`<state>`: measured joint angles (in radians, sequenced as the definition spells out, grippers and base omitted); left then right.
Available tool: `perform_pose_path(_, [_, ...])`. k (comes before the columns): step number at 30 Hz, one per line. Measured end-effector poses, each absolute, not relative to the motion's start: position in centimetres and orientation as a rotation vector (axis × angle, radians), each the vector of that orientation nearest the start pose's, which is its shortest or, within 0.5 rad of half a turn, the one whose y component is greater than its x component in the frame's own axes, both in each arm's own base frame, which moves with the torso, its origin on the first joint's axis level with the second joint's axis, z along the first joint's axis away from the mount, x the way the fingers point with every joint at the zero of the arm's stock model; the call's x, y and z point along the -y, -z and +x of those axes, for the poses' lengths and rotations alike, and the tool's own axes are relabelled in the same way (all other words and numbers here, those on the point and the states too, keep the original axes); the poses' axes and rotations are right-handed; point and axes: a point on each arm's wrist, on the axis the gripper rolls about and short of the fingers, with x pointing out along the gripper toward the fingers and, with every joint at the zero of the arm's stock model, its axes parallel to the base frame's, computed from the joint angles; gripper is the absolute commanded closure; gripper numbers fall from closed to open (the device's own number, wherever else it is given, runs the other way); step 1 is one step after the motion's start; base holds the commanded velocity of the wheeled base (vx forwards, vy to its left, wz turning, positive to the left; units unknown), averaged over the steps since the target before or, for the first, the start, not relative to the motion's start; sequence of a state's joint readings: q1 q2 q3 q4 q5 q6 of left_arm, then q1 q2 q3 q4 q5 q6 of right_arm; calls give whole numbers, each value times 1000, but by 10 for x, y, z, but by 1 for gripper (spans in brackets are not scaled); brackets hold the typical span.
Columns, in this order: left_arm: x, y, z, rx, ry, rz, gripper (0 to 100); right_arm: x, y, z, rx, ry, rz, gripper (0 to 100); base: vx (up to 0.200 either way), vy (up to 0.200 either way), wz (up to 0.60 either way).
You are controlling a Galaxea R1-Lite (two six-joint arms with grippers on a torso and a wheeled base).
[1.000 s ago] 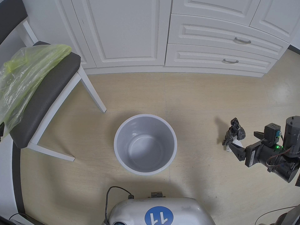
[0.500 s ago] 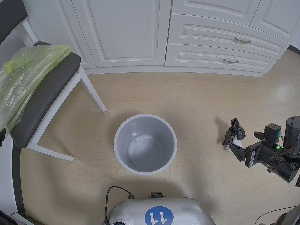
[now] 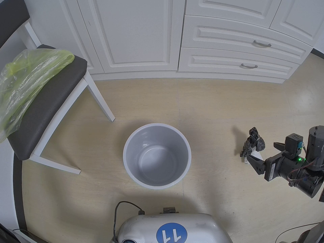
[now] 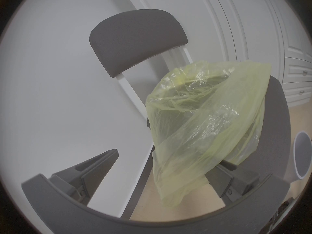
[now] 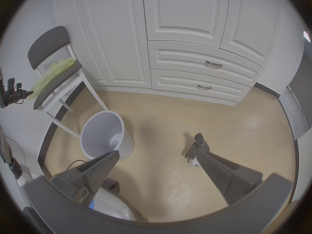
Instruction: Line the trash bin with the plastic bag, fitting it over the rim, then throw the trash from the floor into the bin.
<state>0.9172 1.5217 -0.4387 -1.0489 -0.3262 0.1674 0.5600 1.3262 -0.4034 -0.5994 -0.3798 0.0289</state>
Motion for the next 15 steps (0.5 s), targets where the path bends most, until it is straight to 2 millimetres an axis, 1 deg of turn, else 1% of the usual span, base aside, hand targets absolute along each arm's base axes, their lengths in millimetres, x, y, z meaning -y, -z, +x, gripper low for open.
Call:
perform_pose_path(6, [-185, -178, 146, -72, -605, 145, 0, -93, -165, 164, -293, -175, -119, 0, 0, 0, 0])
perform_pose_path(12, [-192, -173, 147, -88, -615, 135, 0, -94, -164, 164, -298, -177, -122, 0, 0, 0, 0])
perform_pose_path(15, [-195, -170, 144, -96, -589, 127, 0, -94, -163, 164, -299, -178, -122, 0, 0, 0, 0])
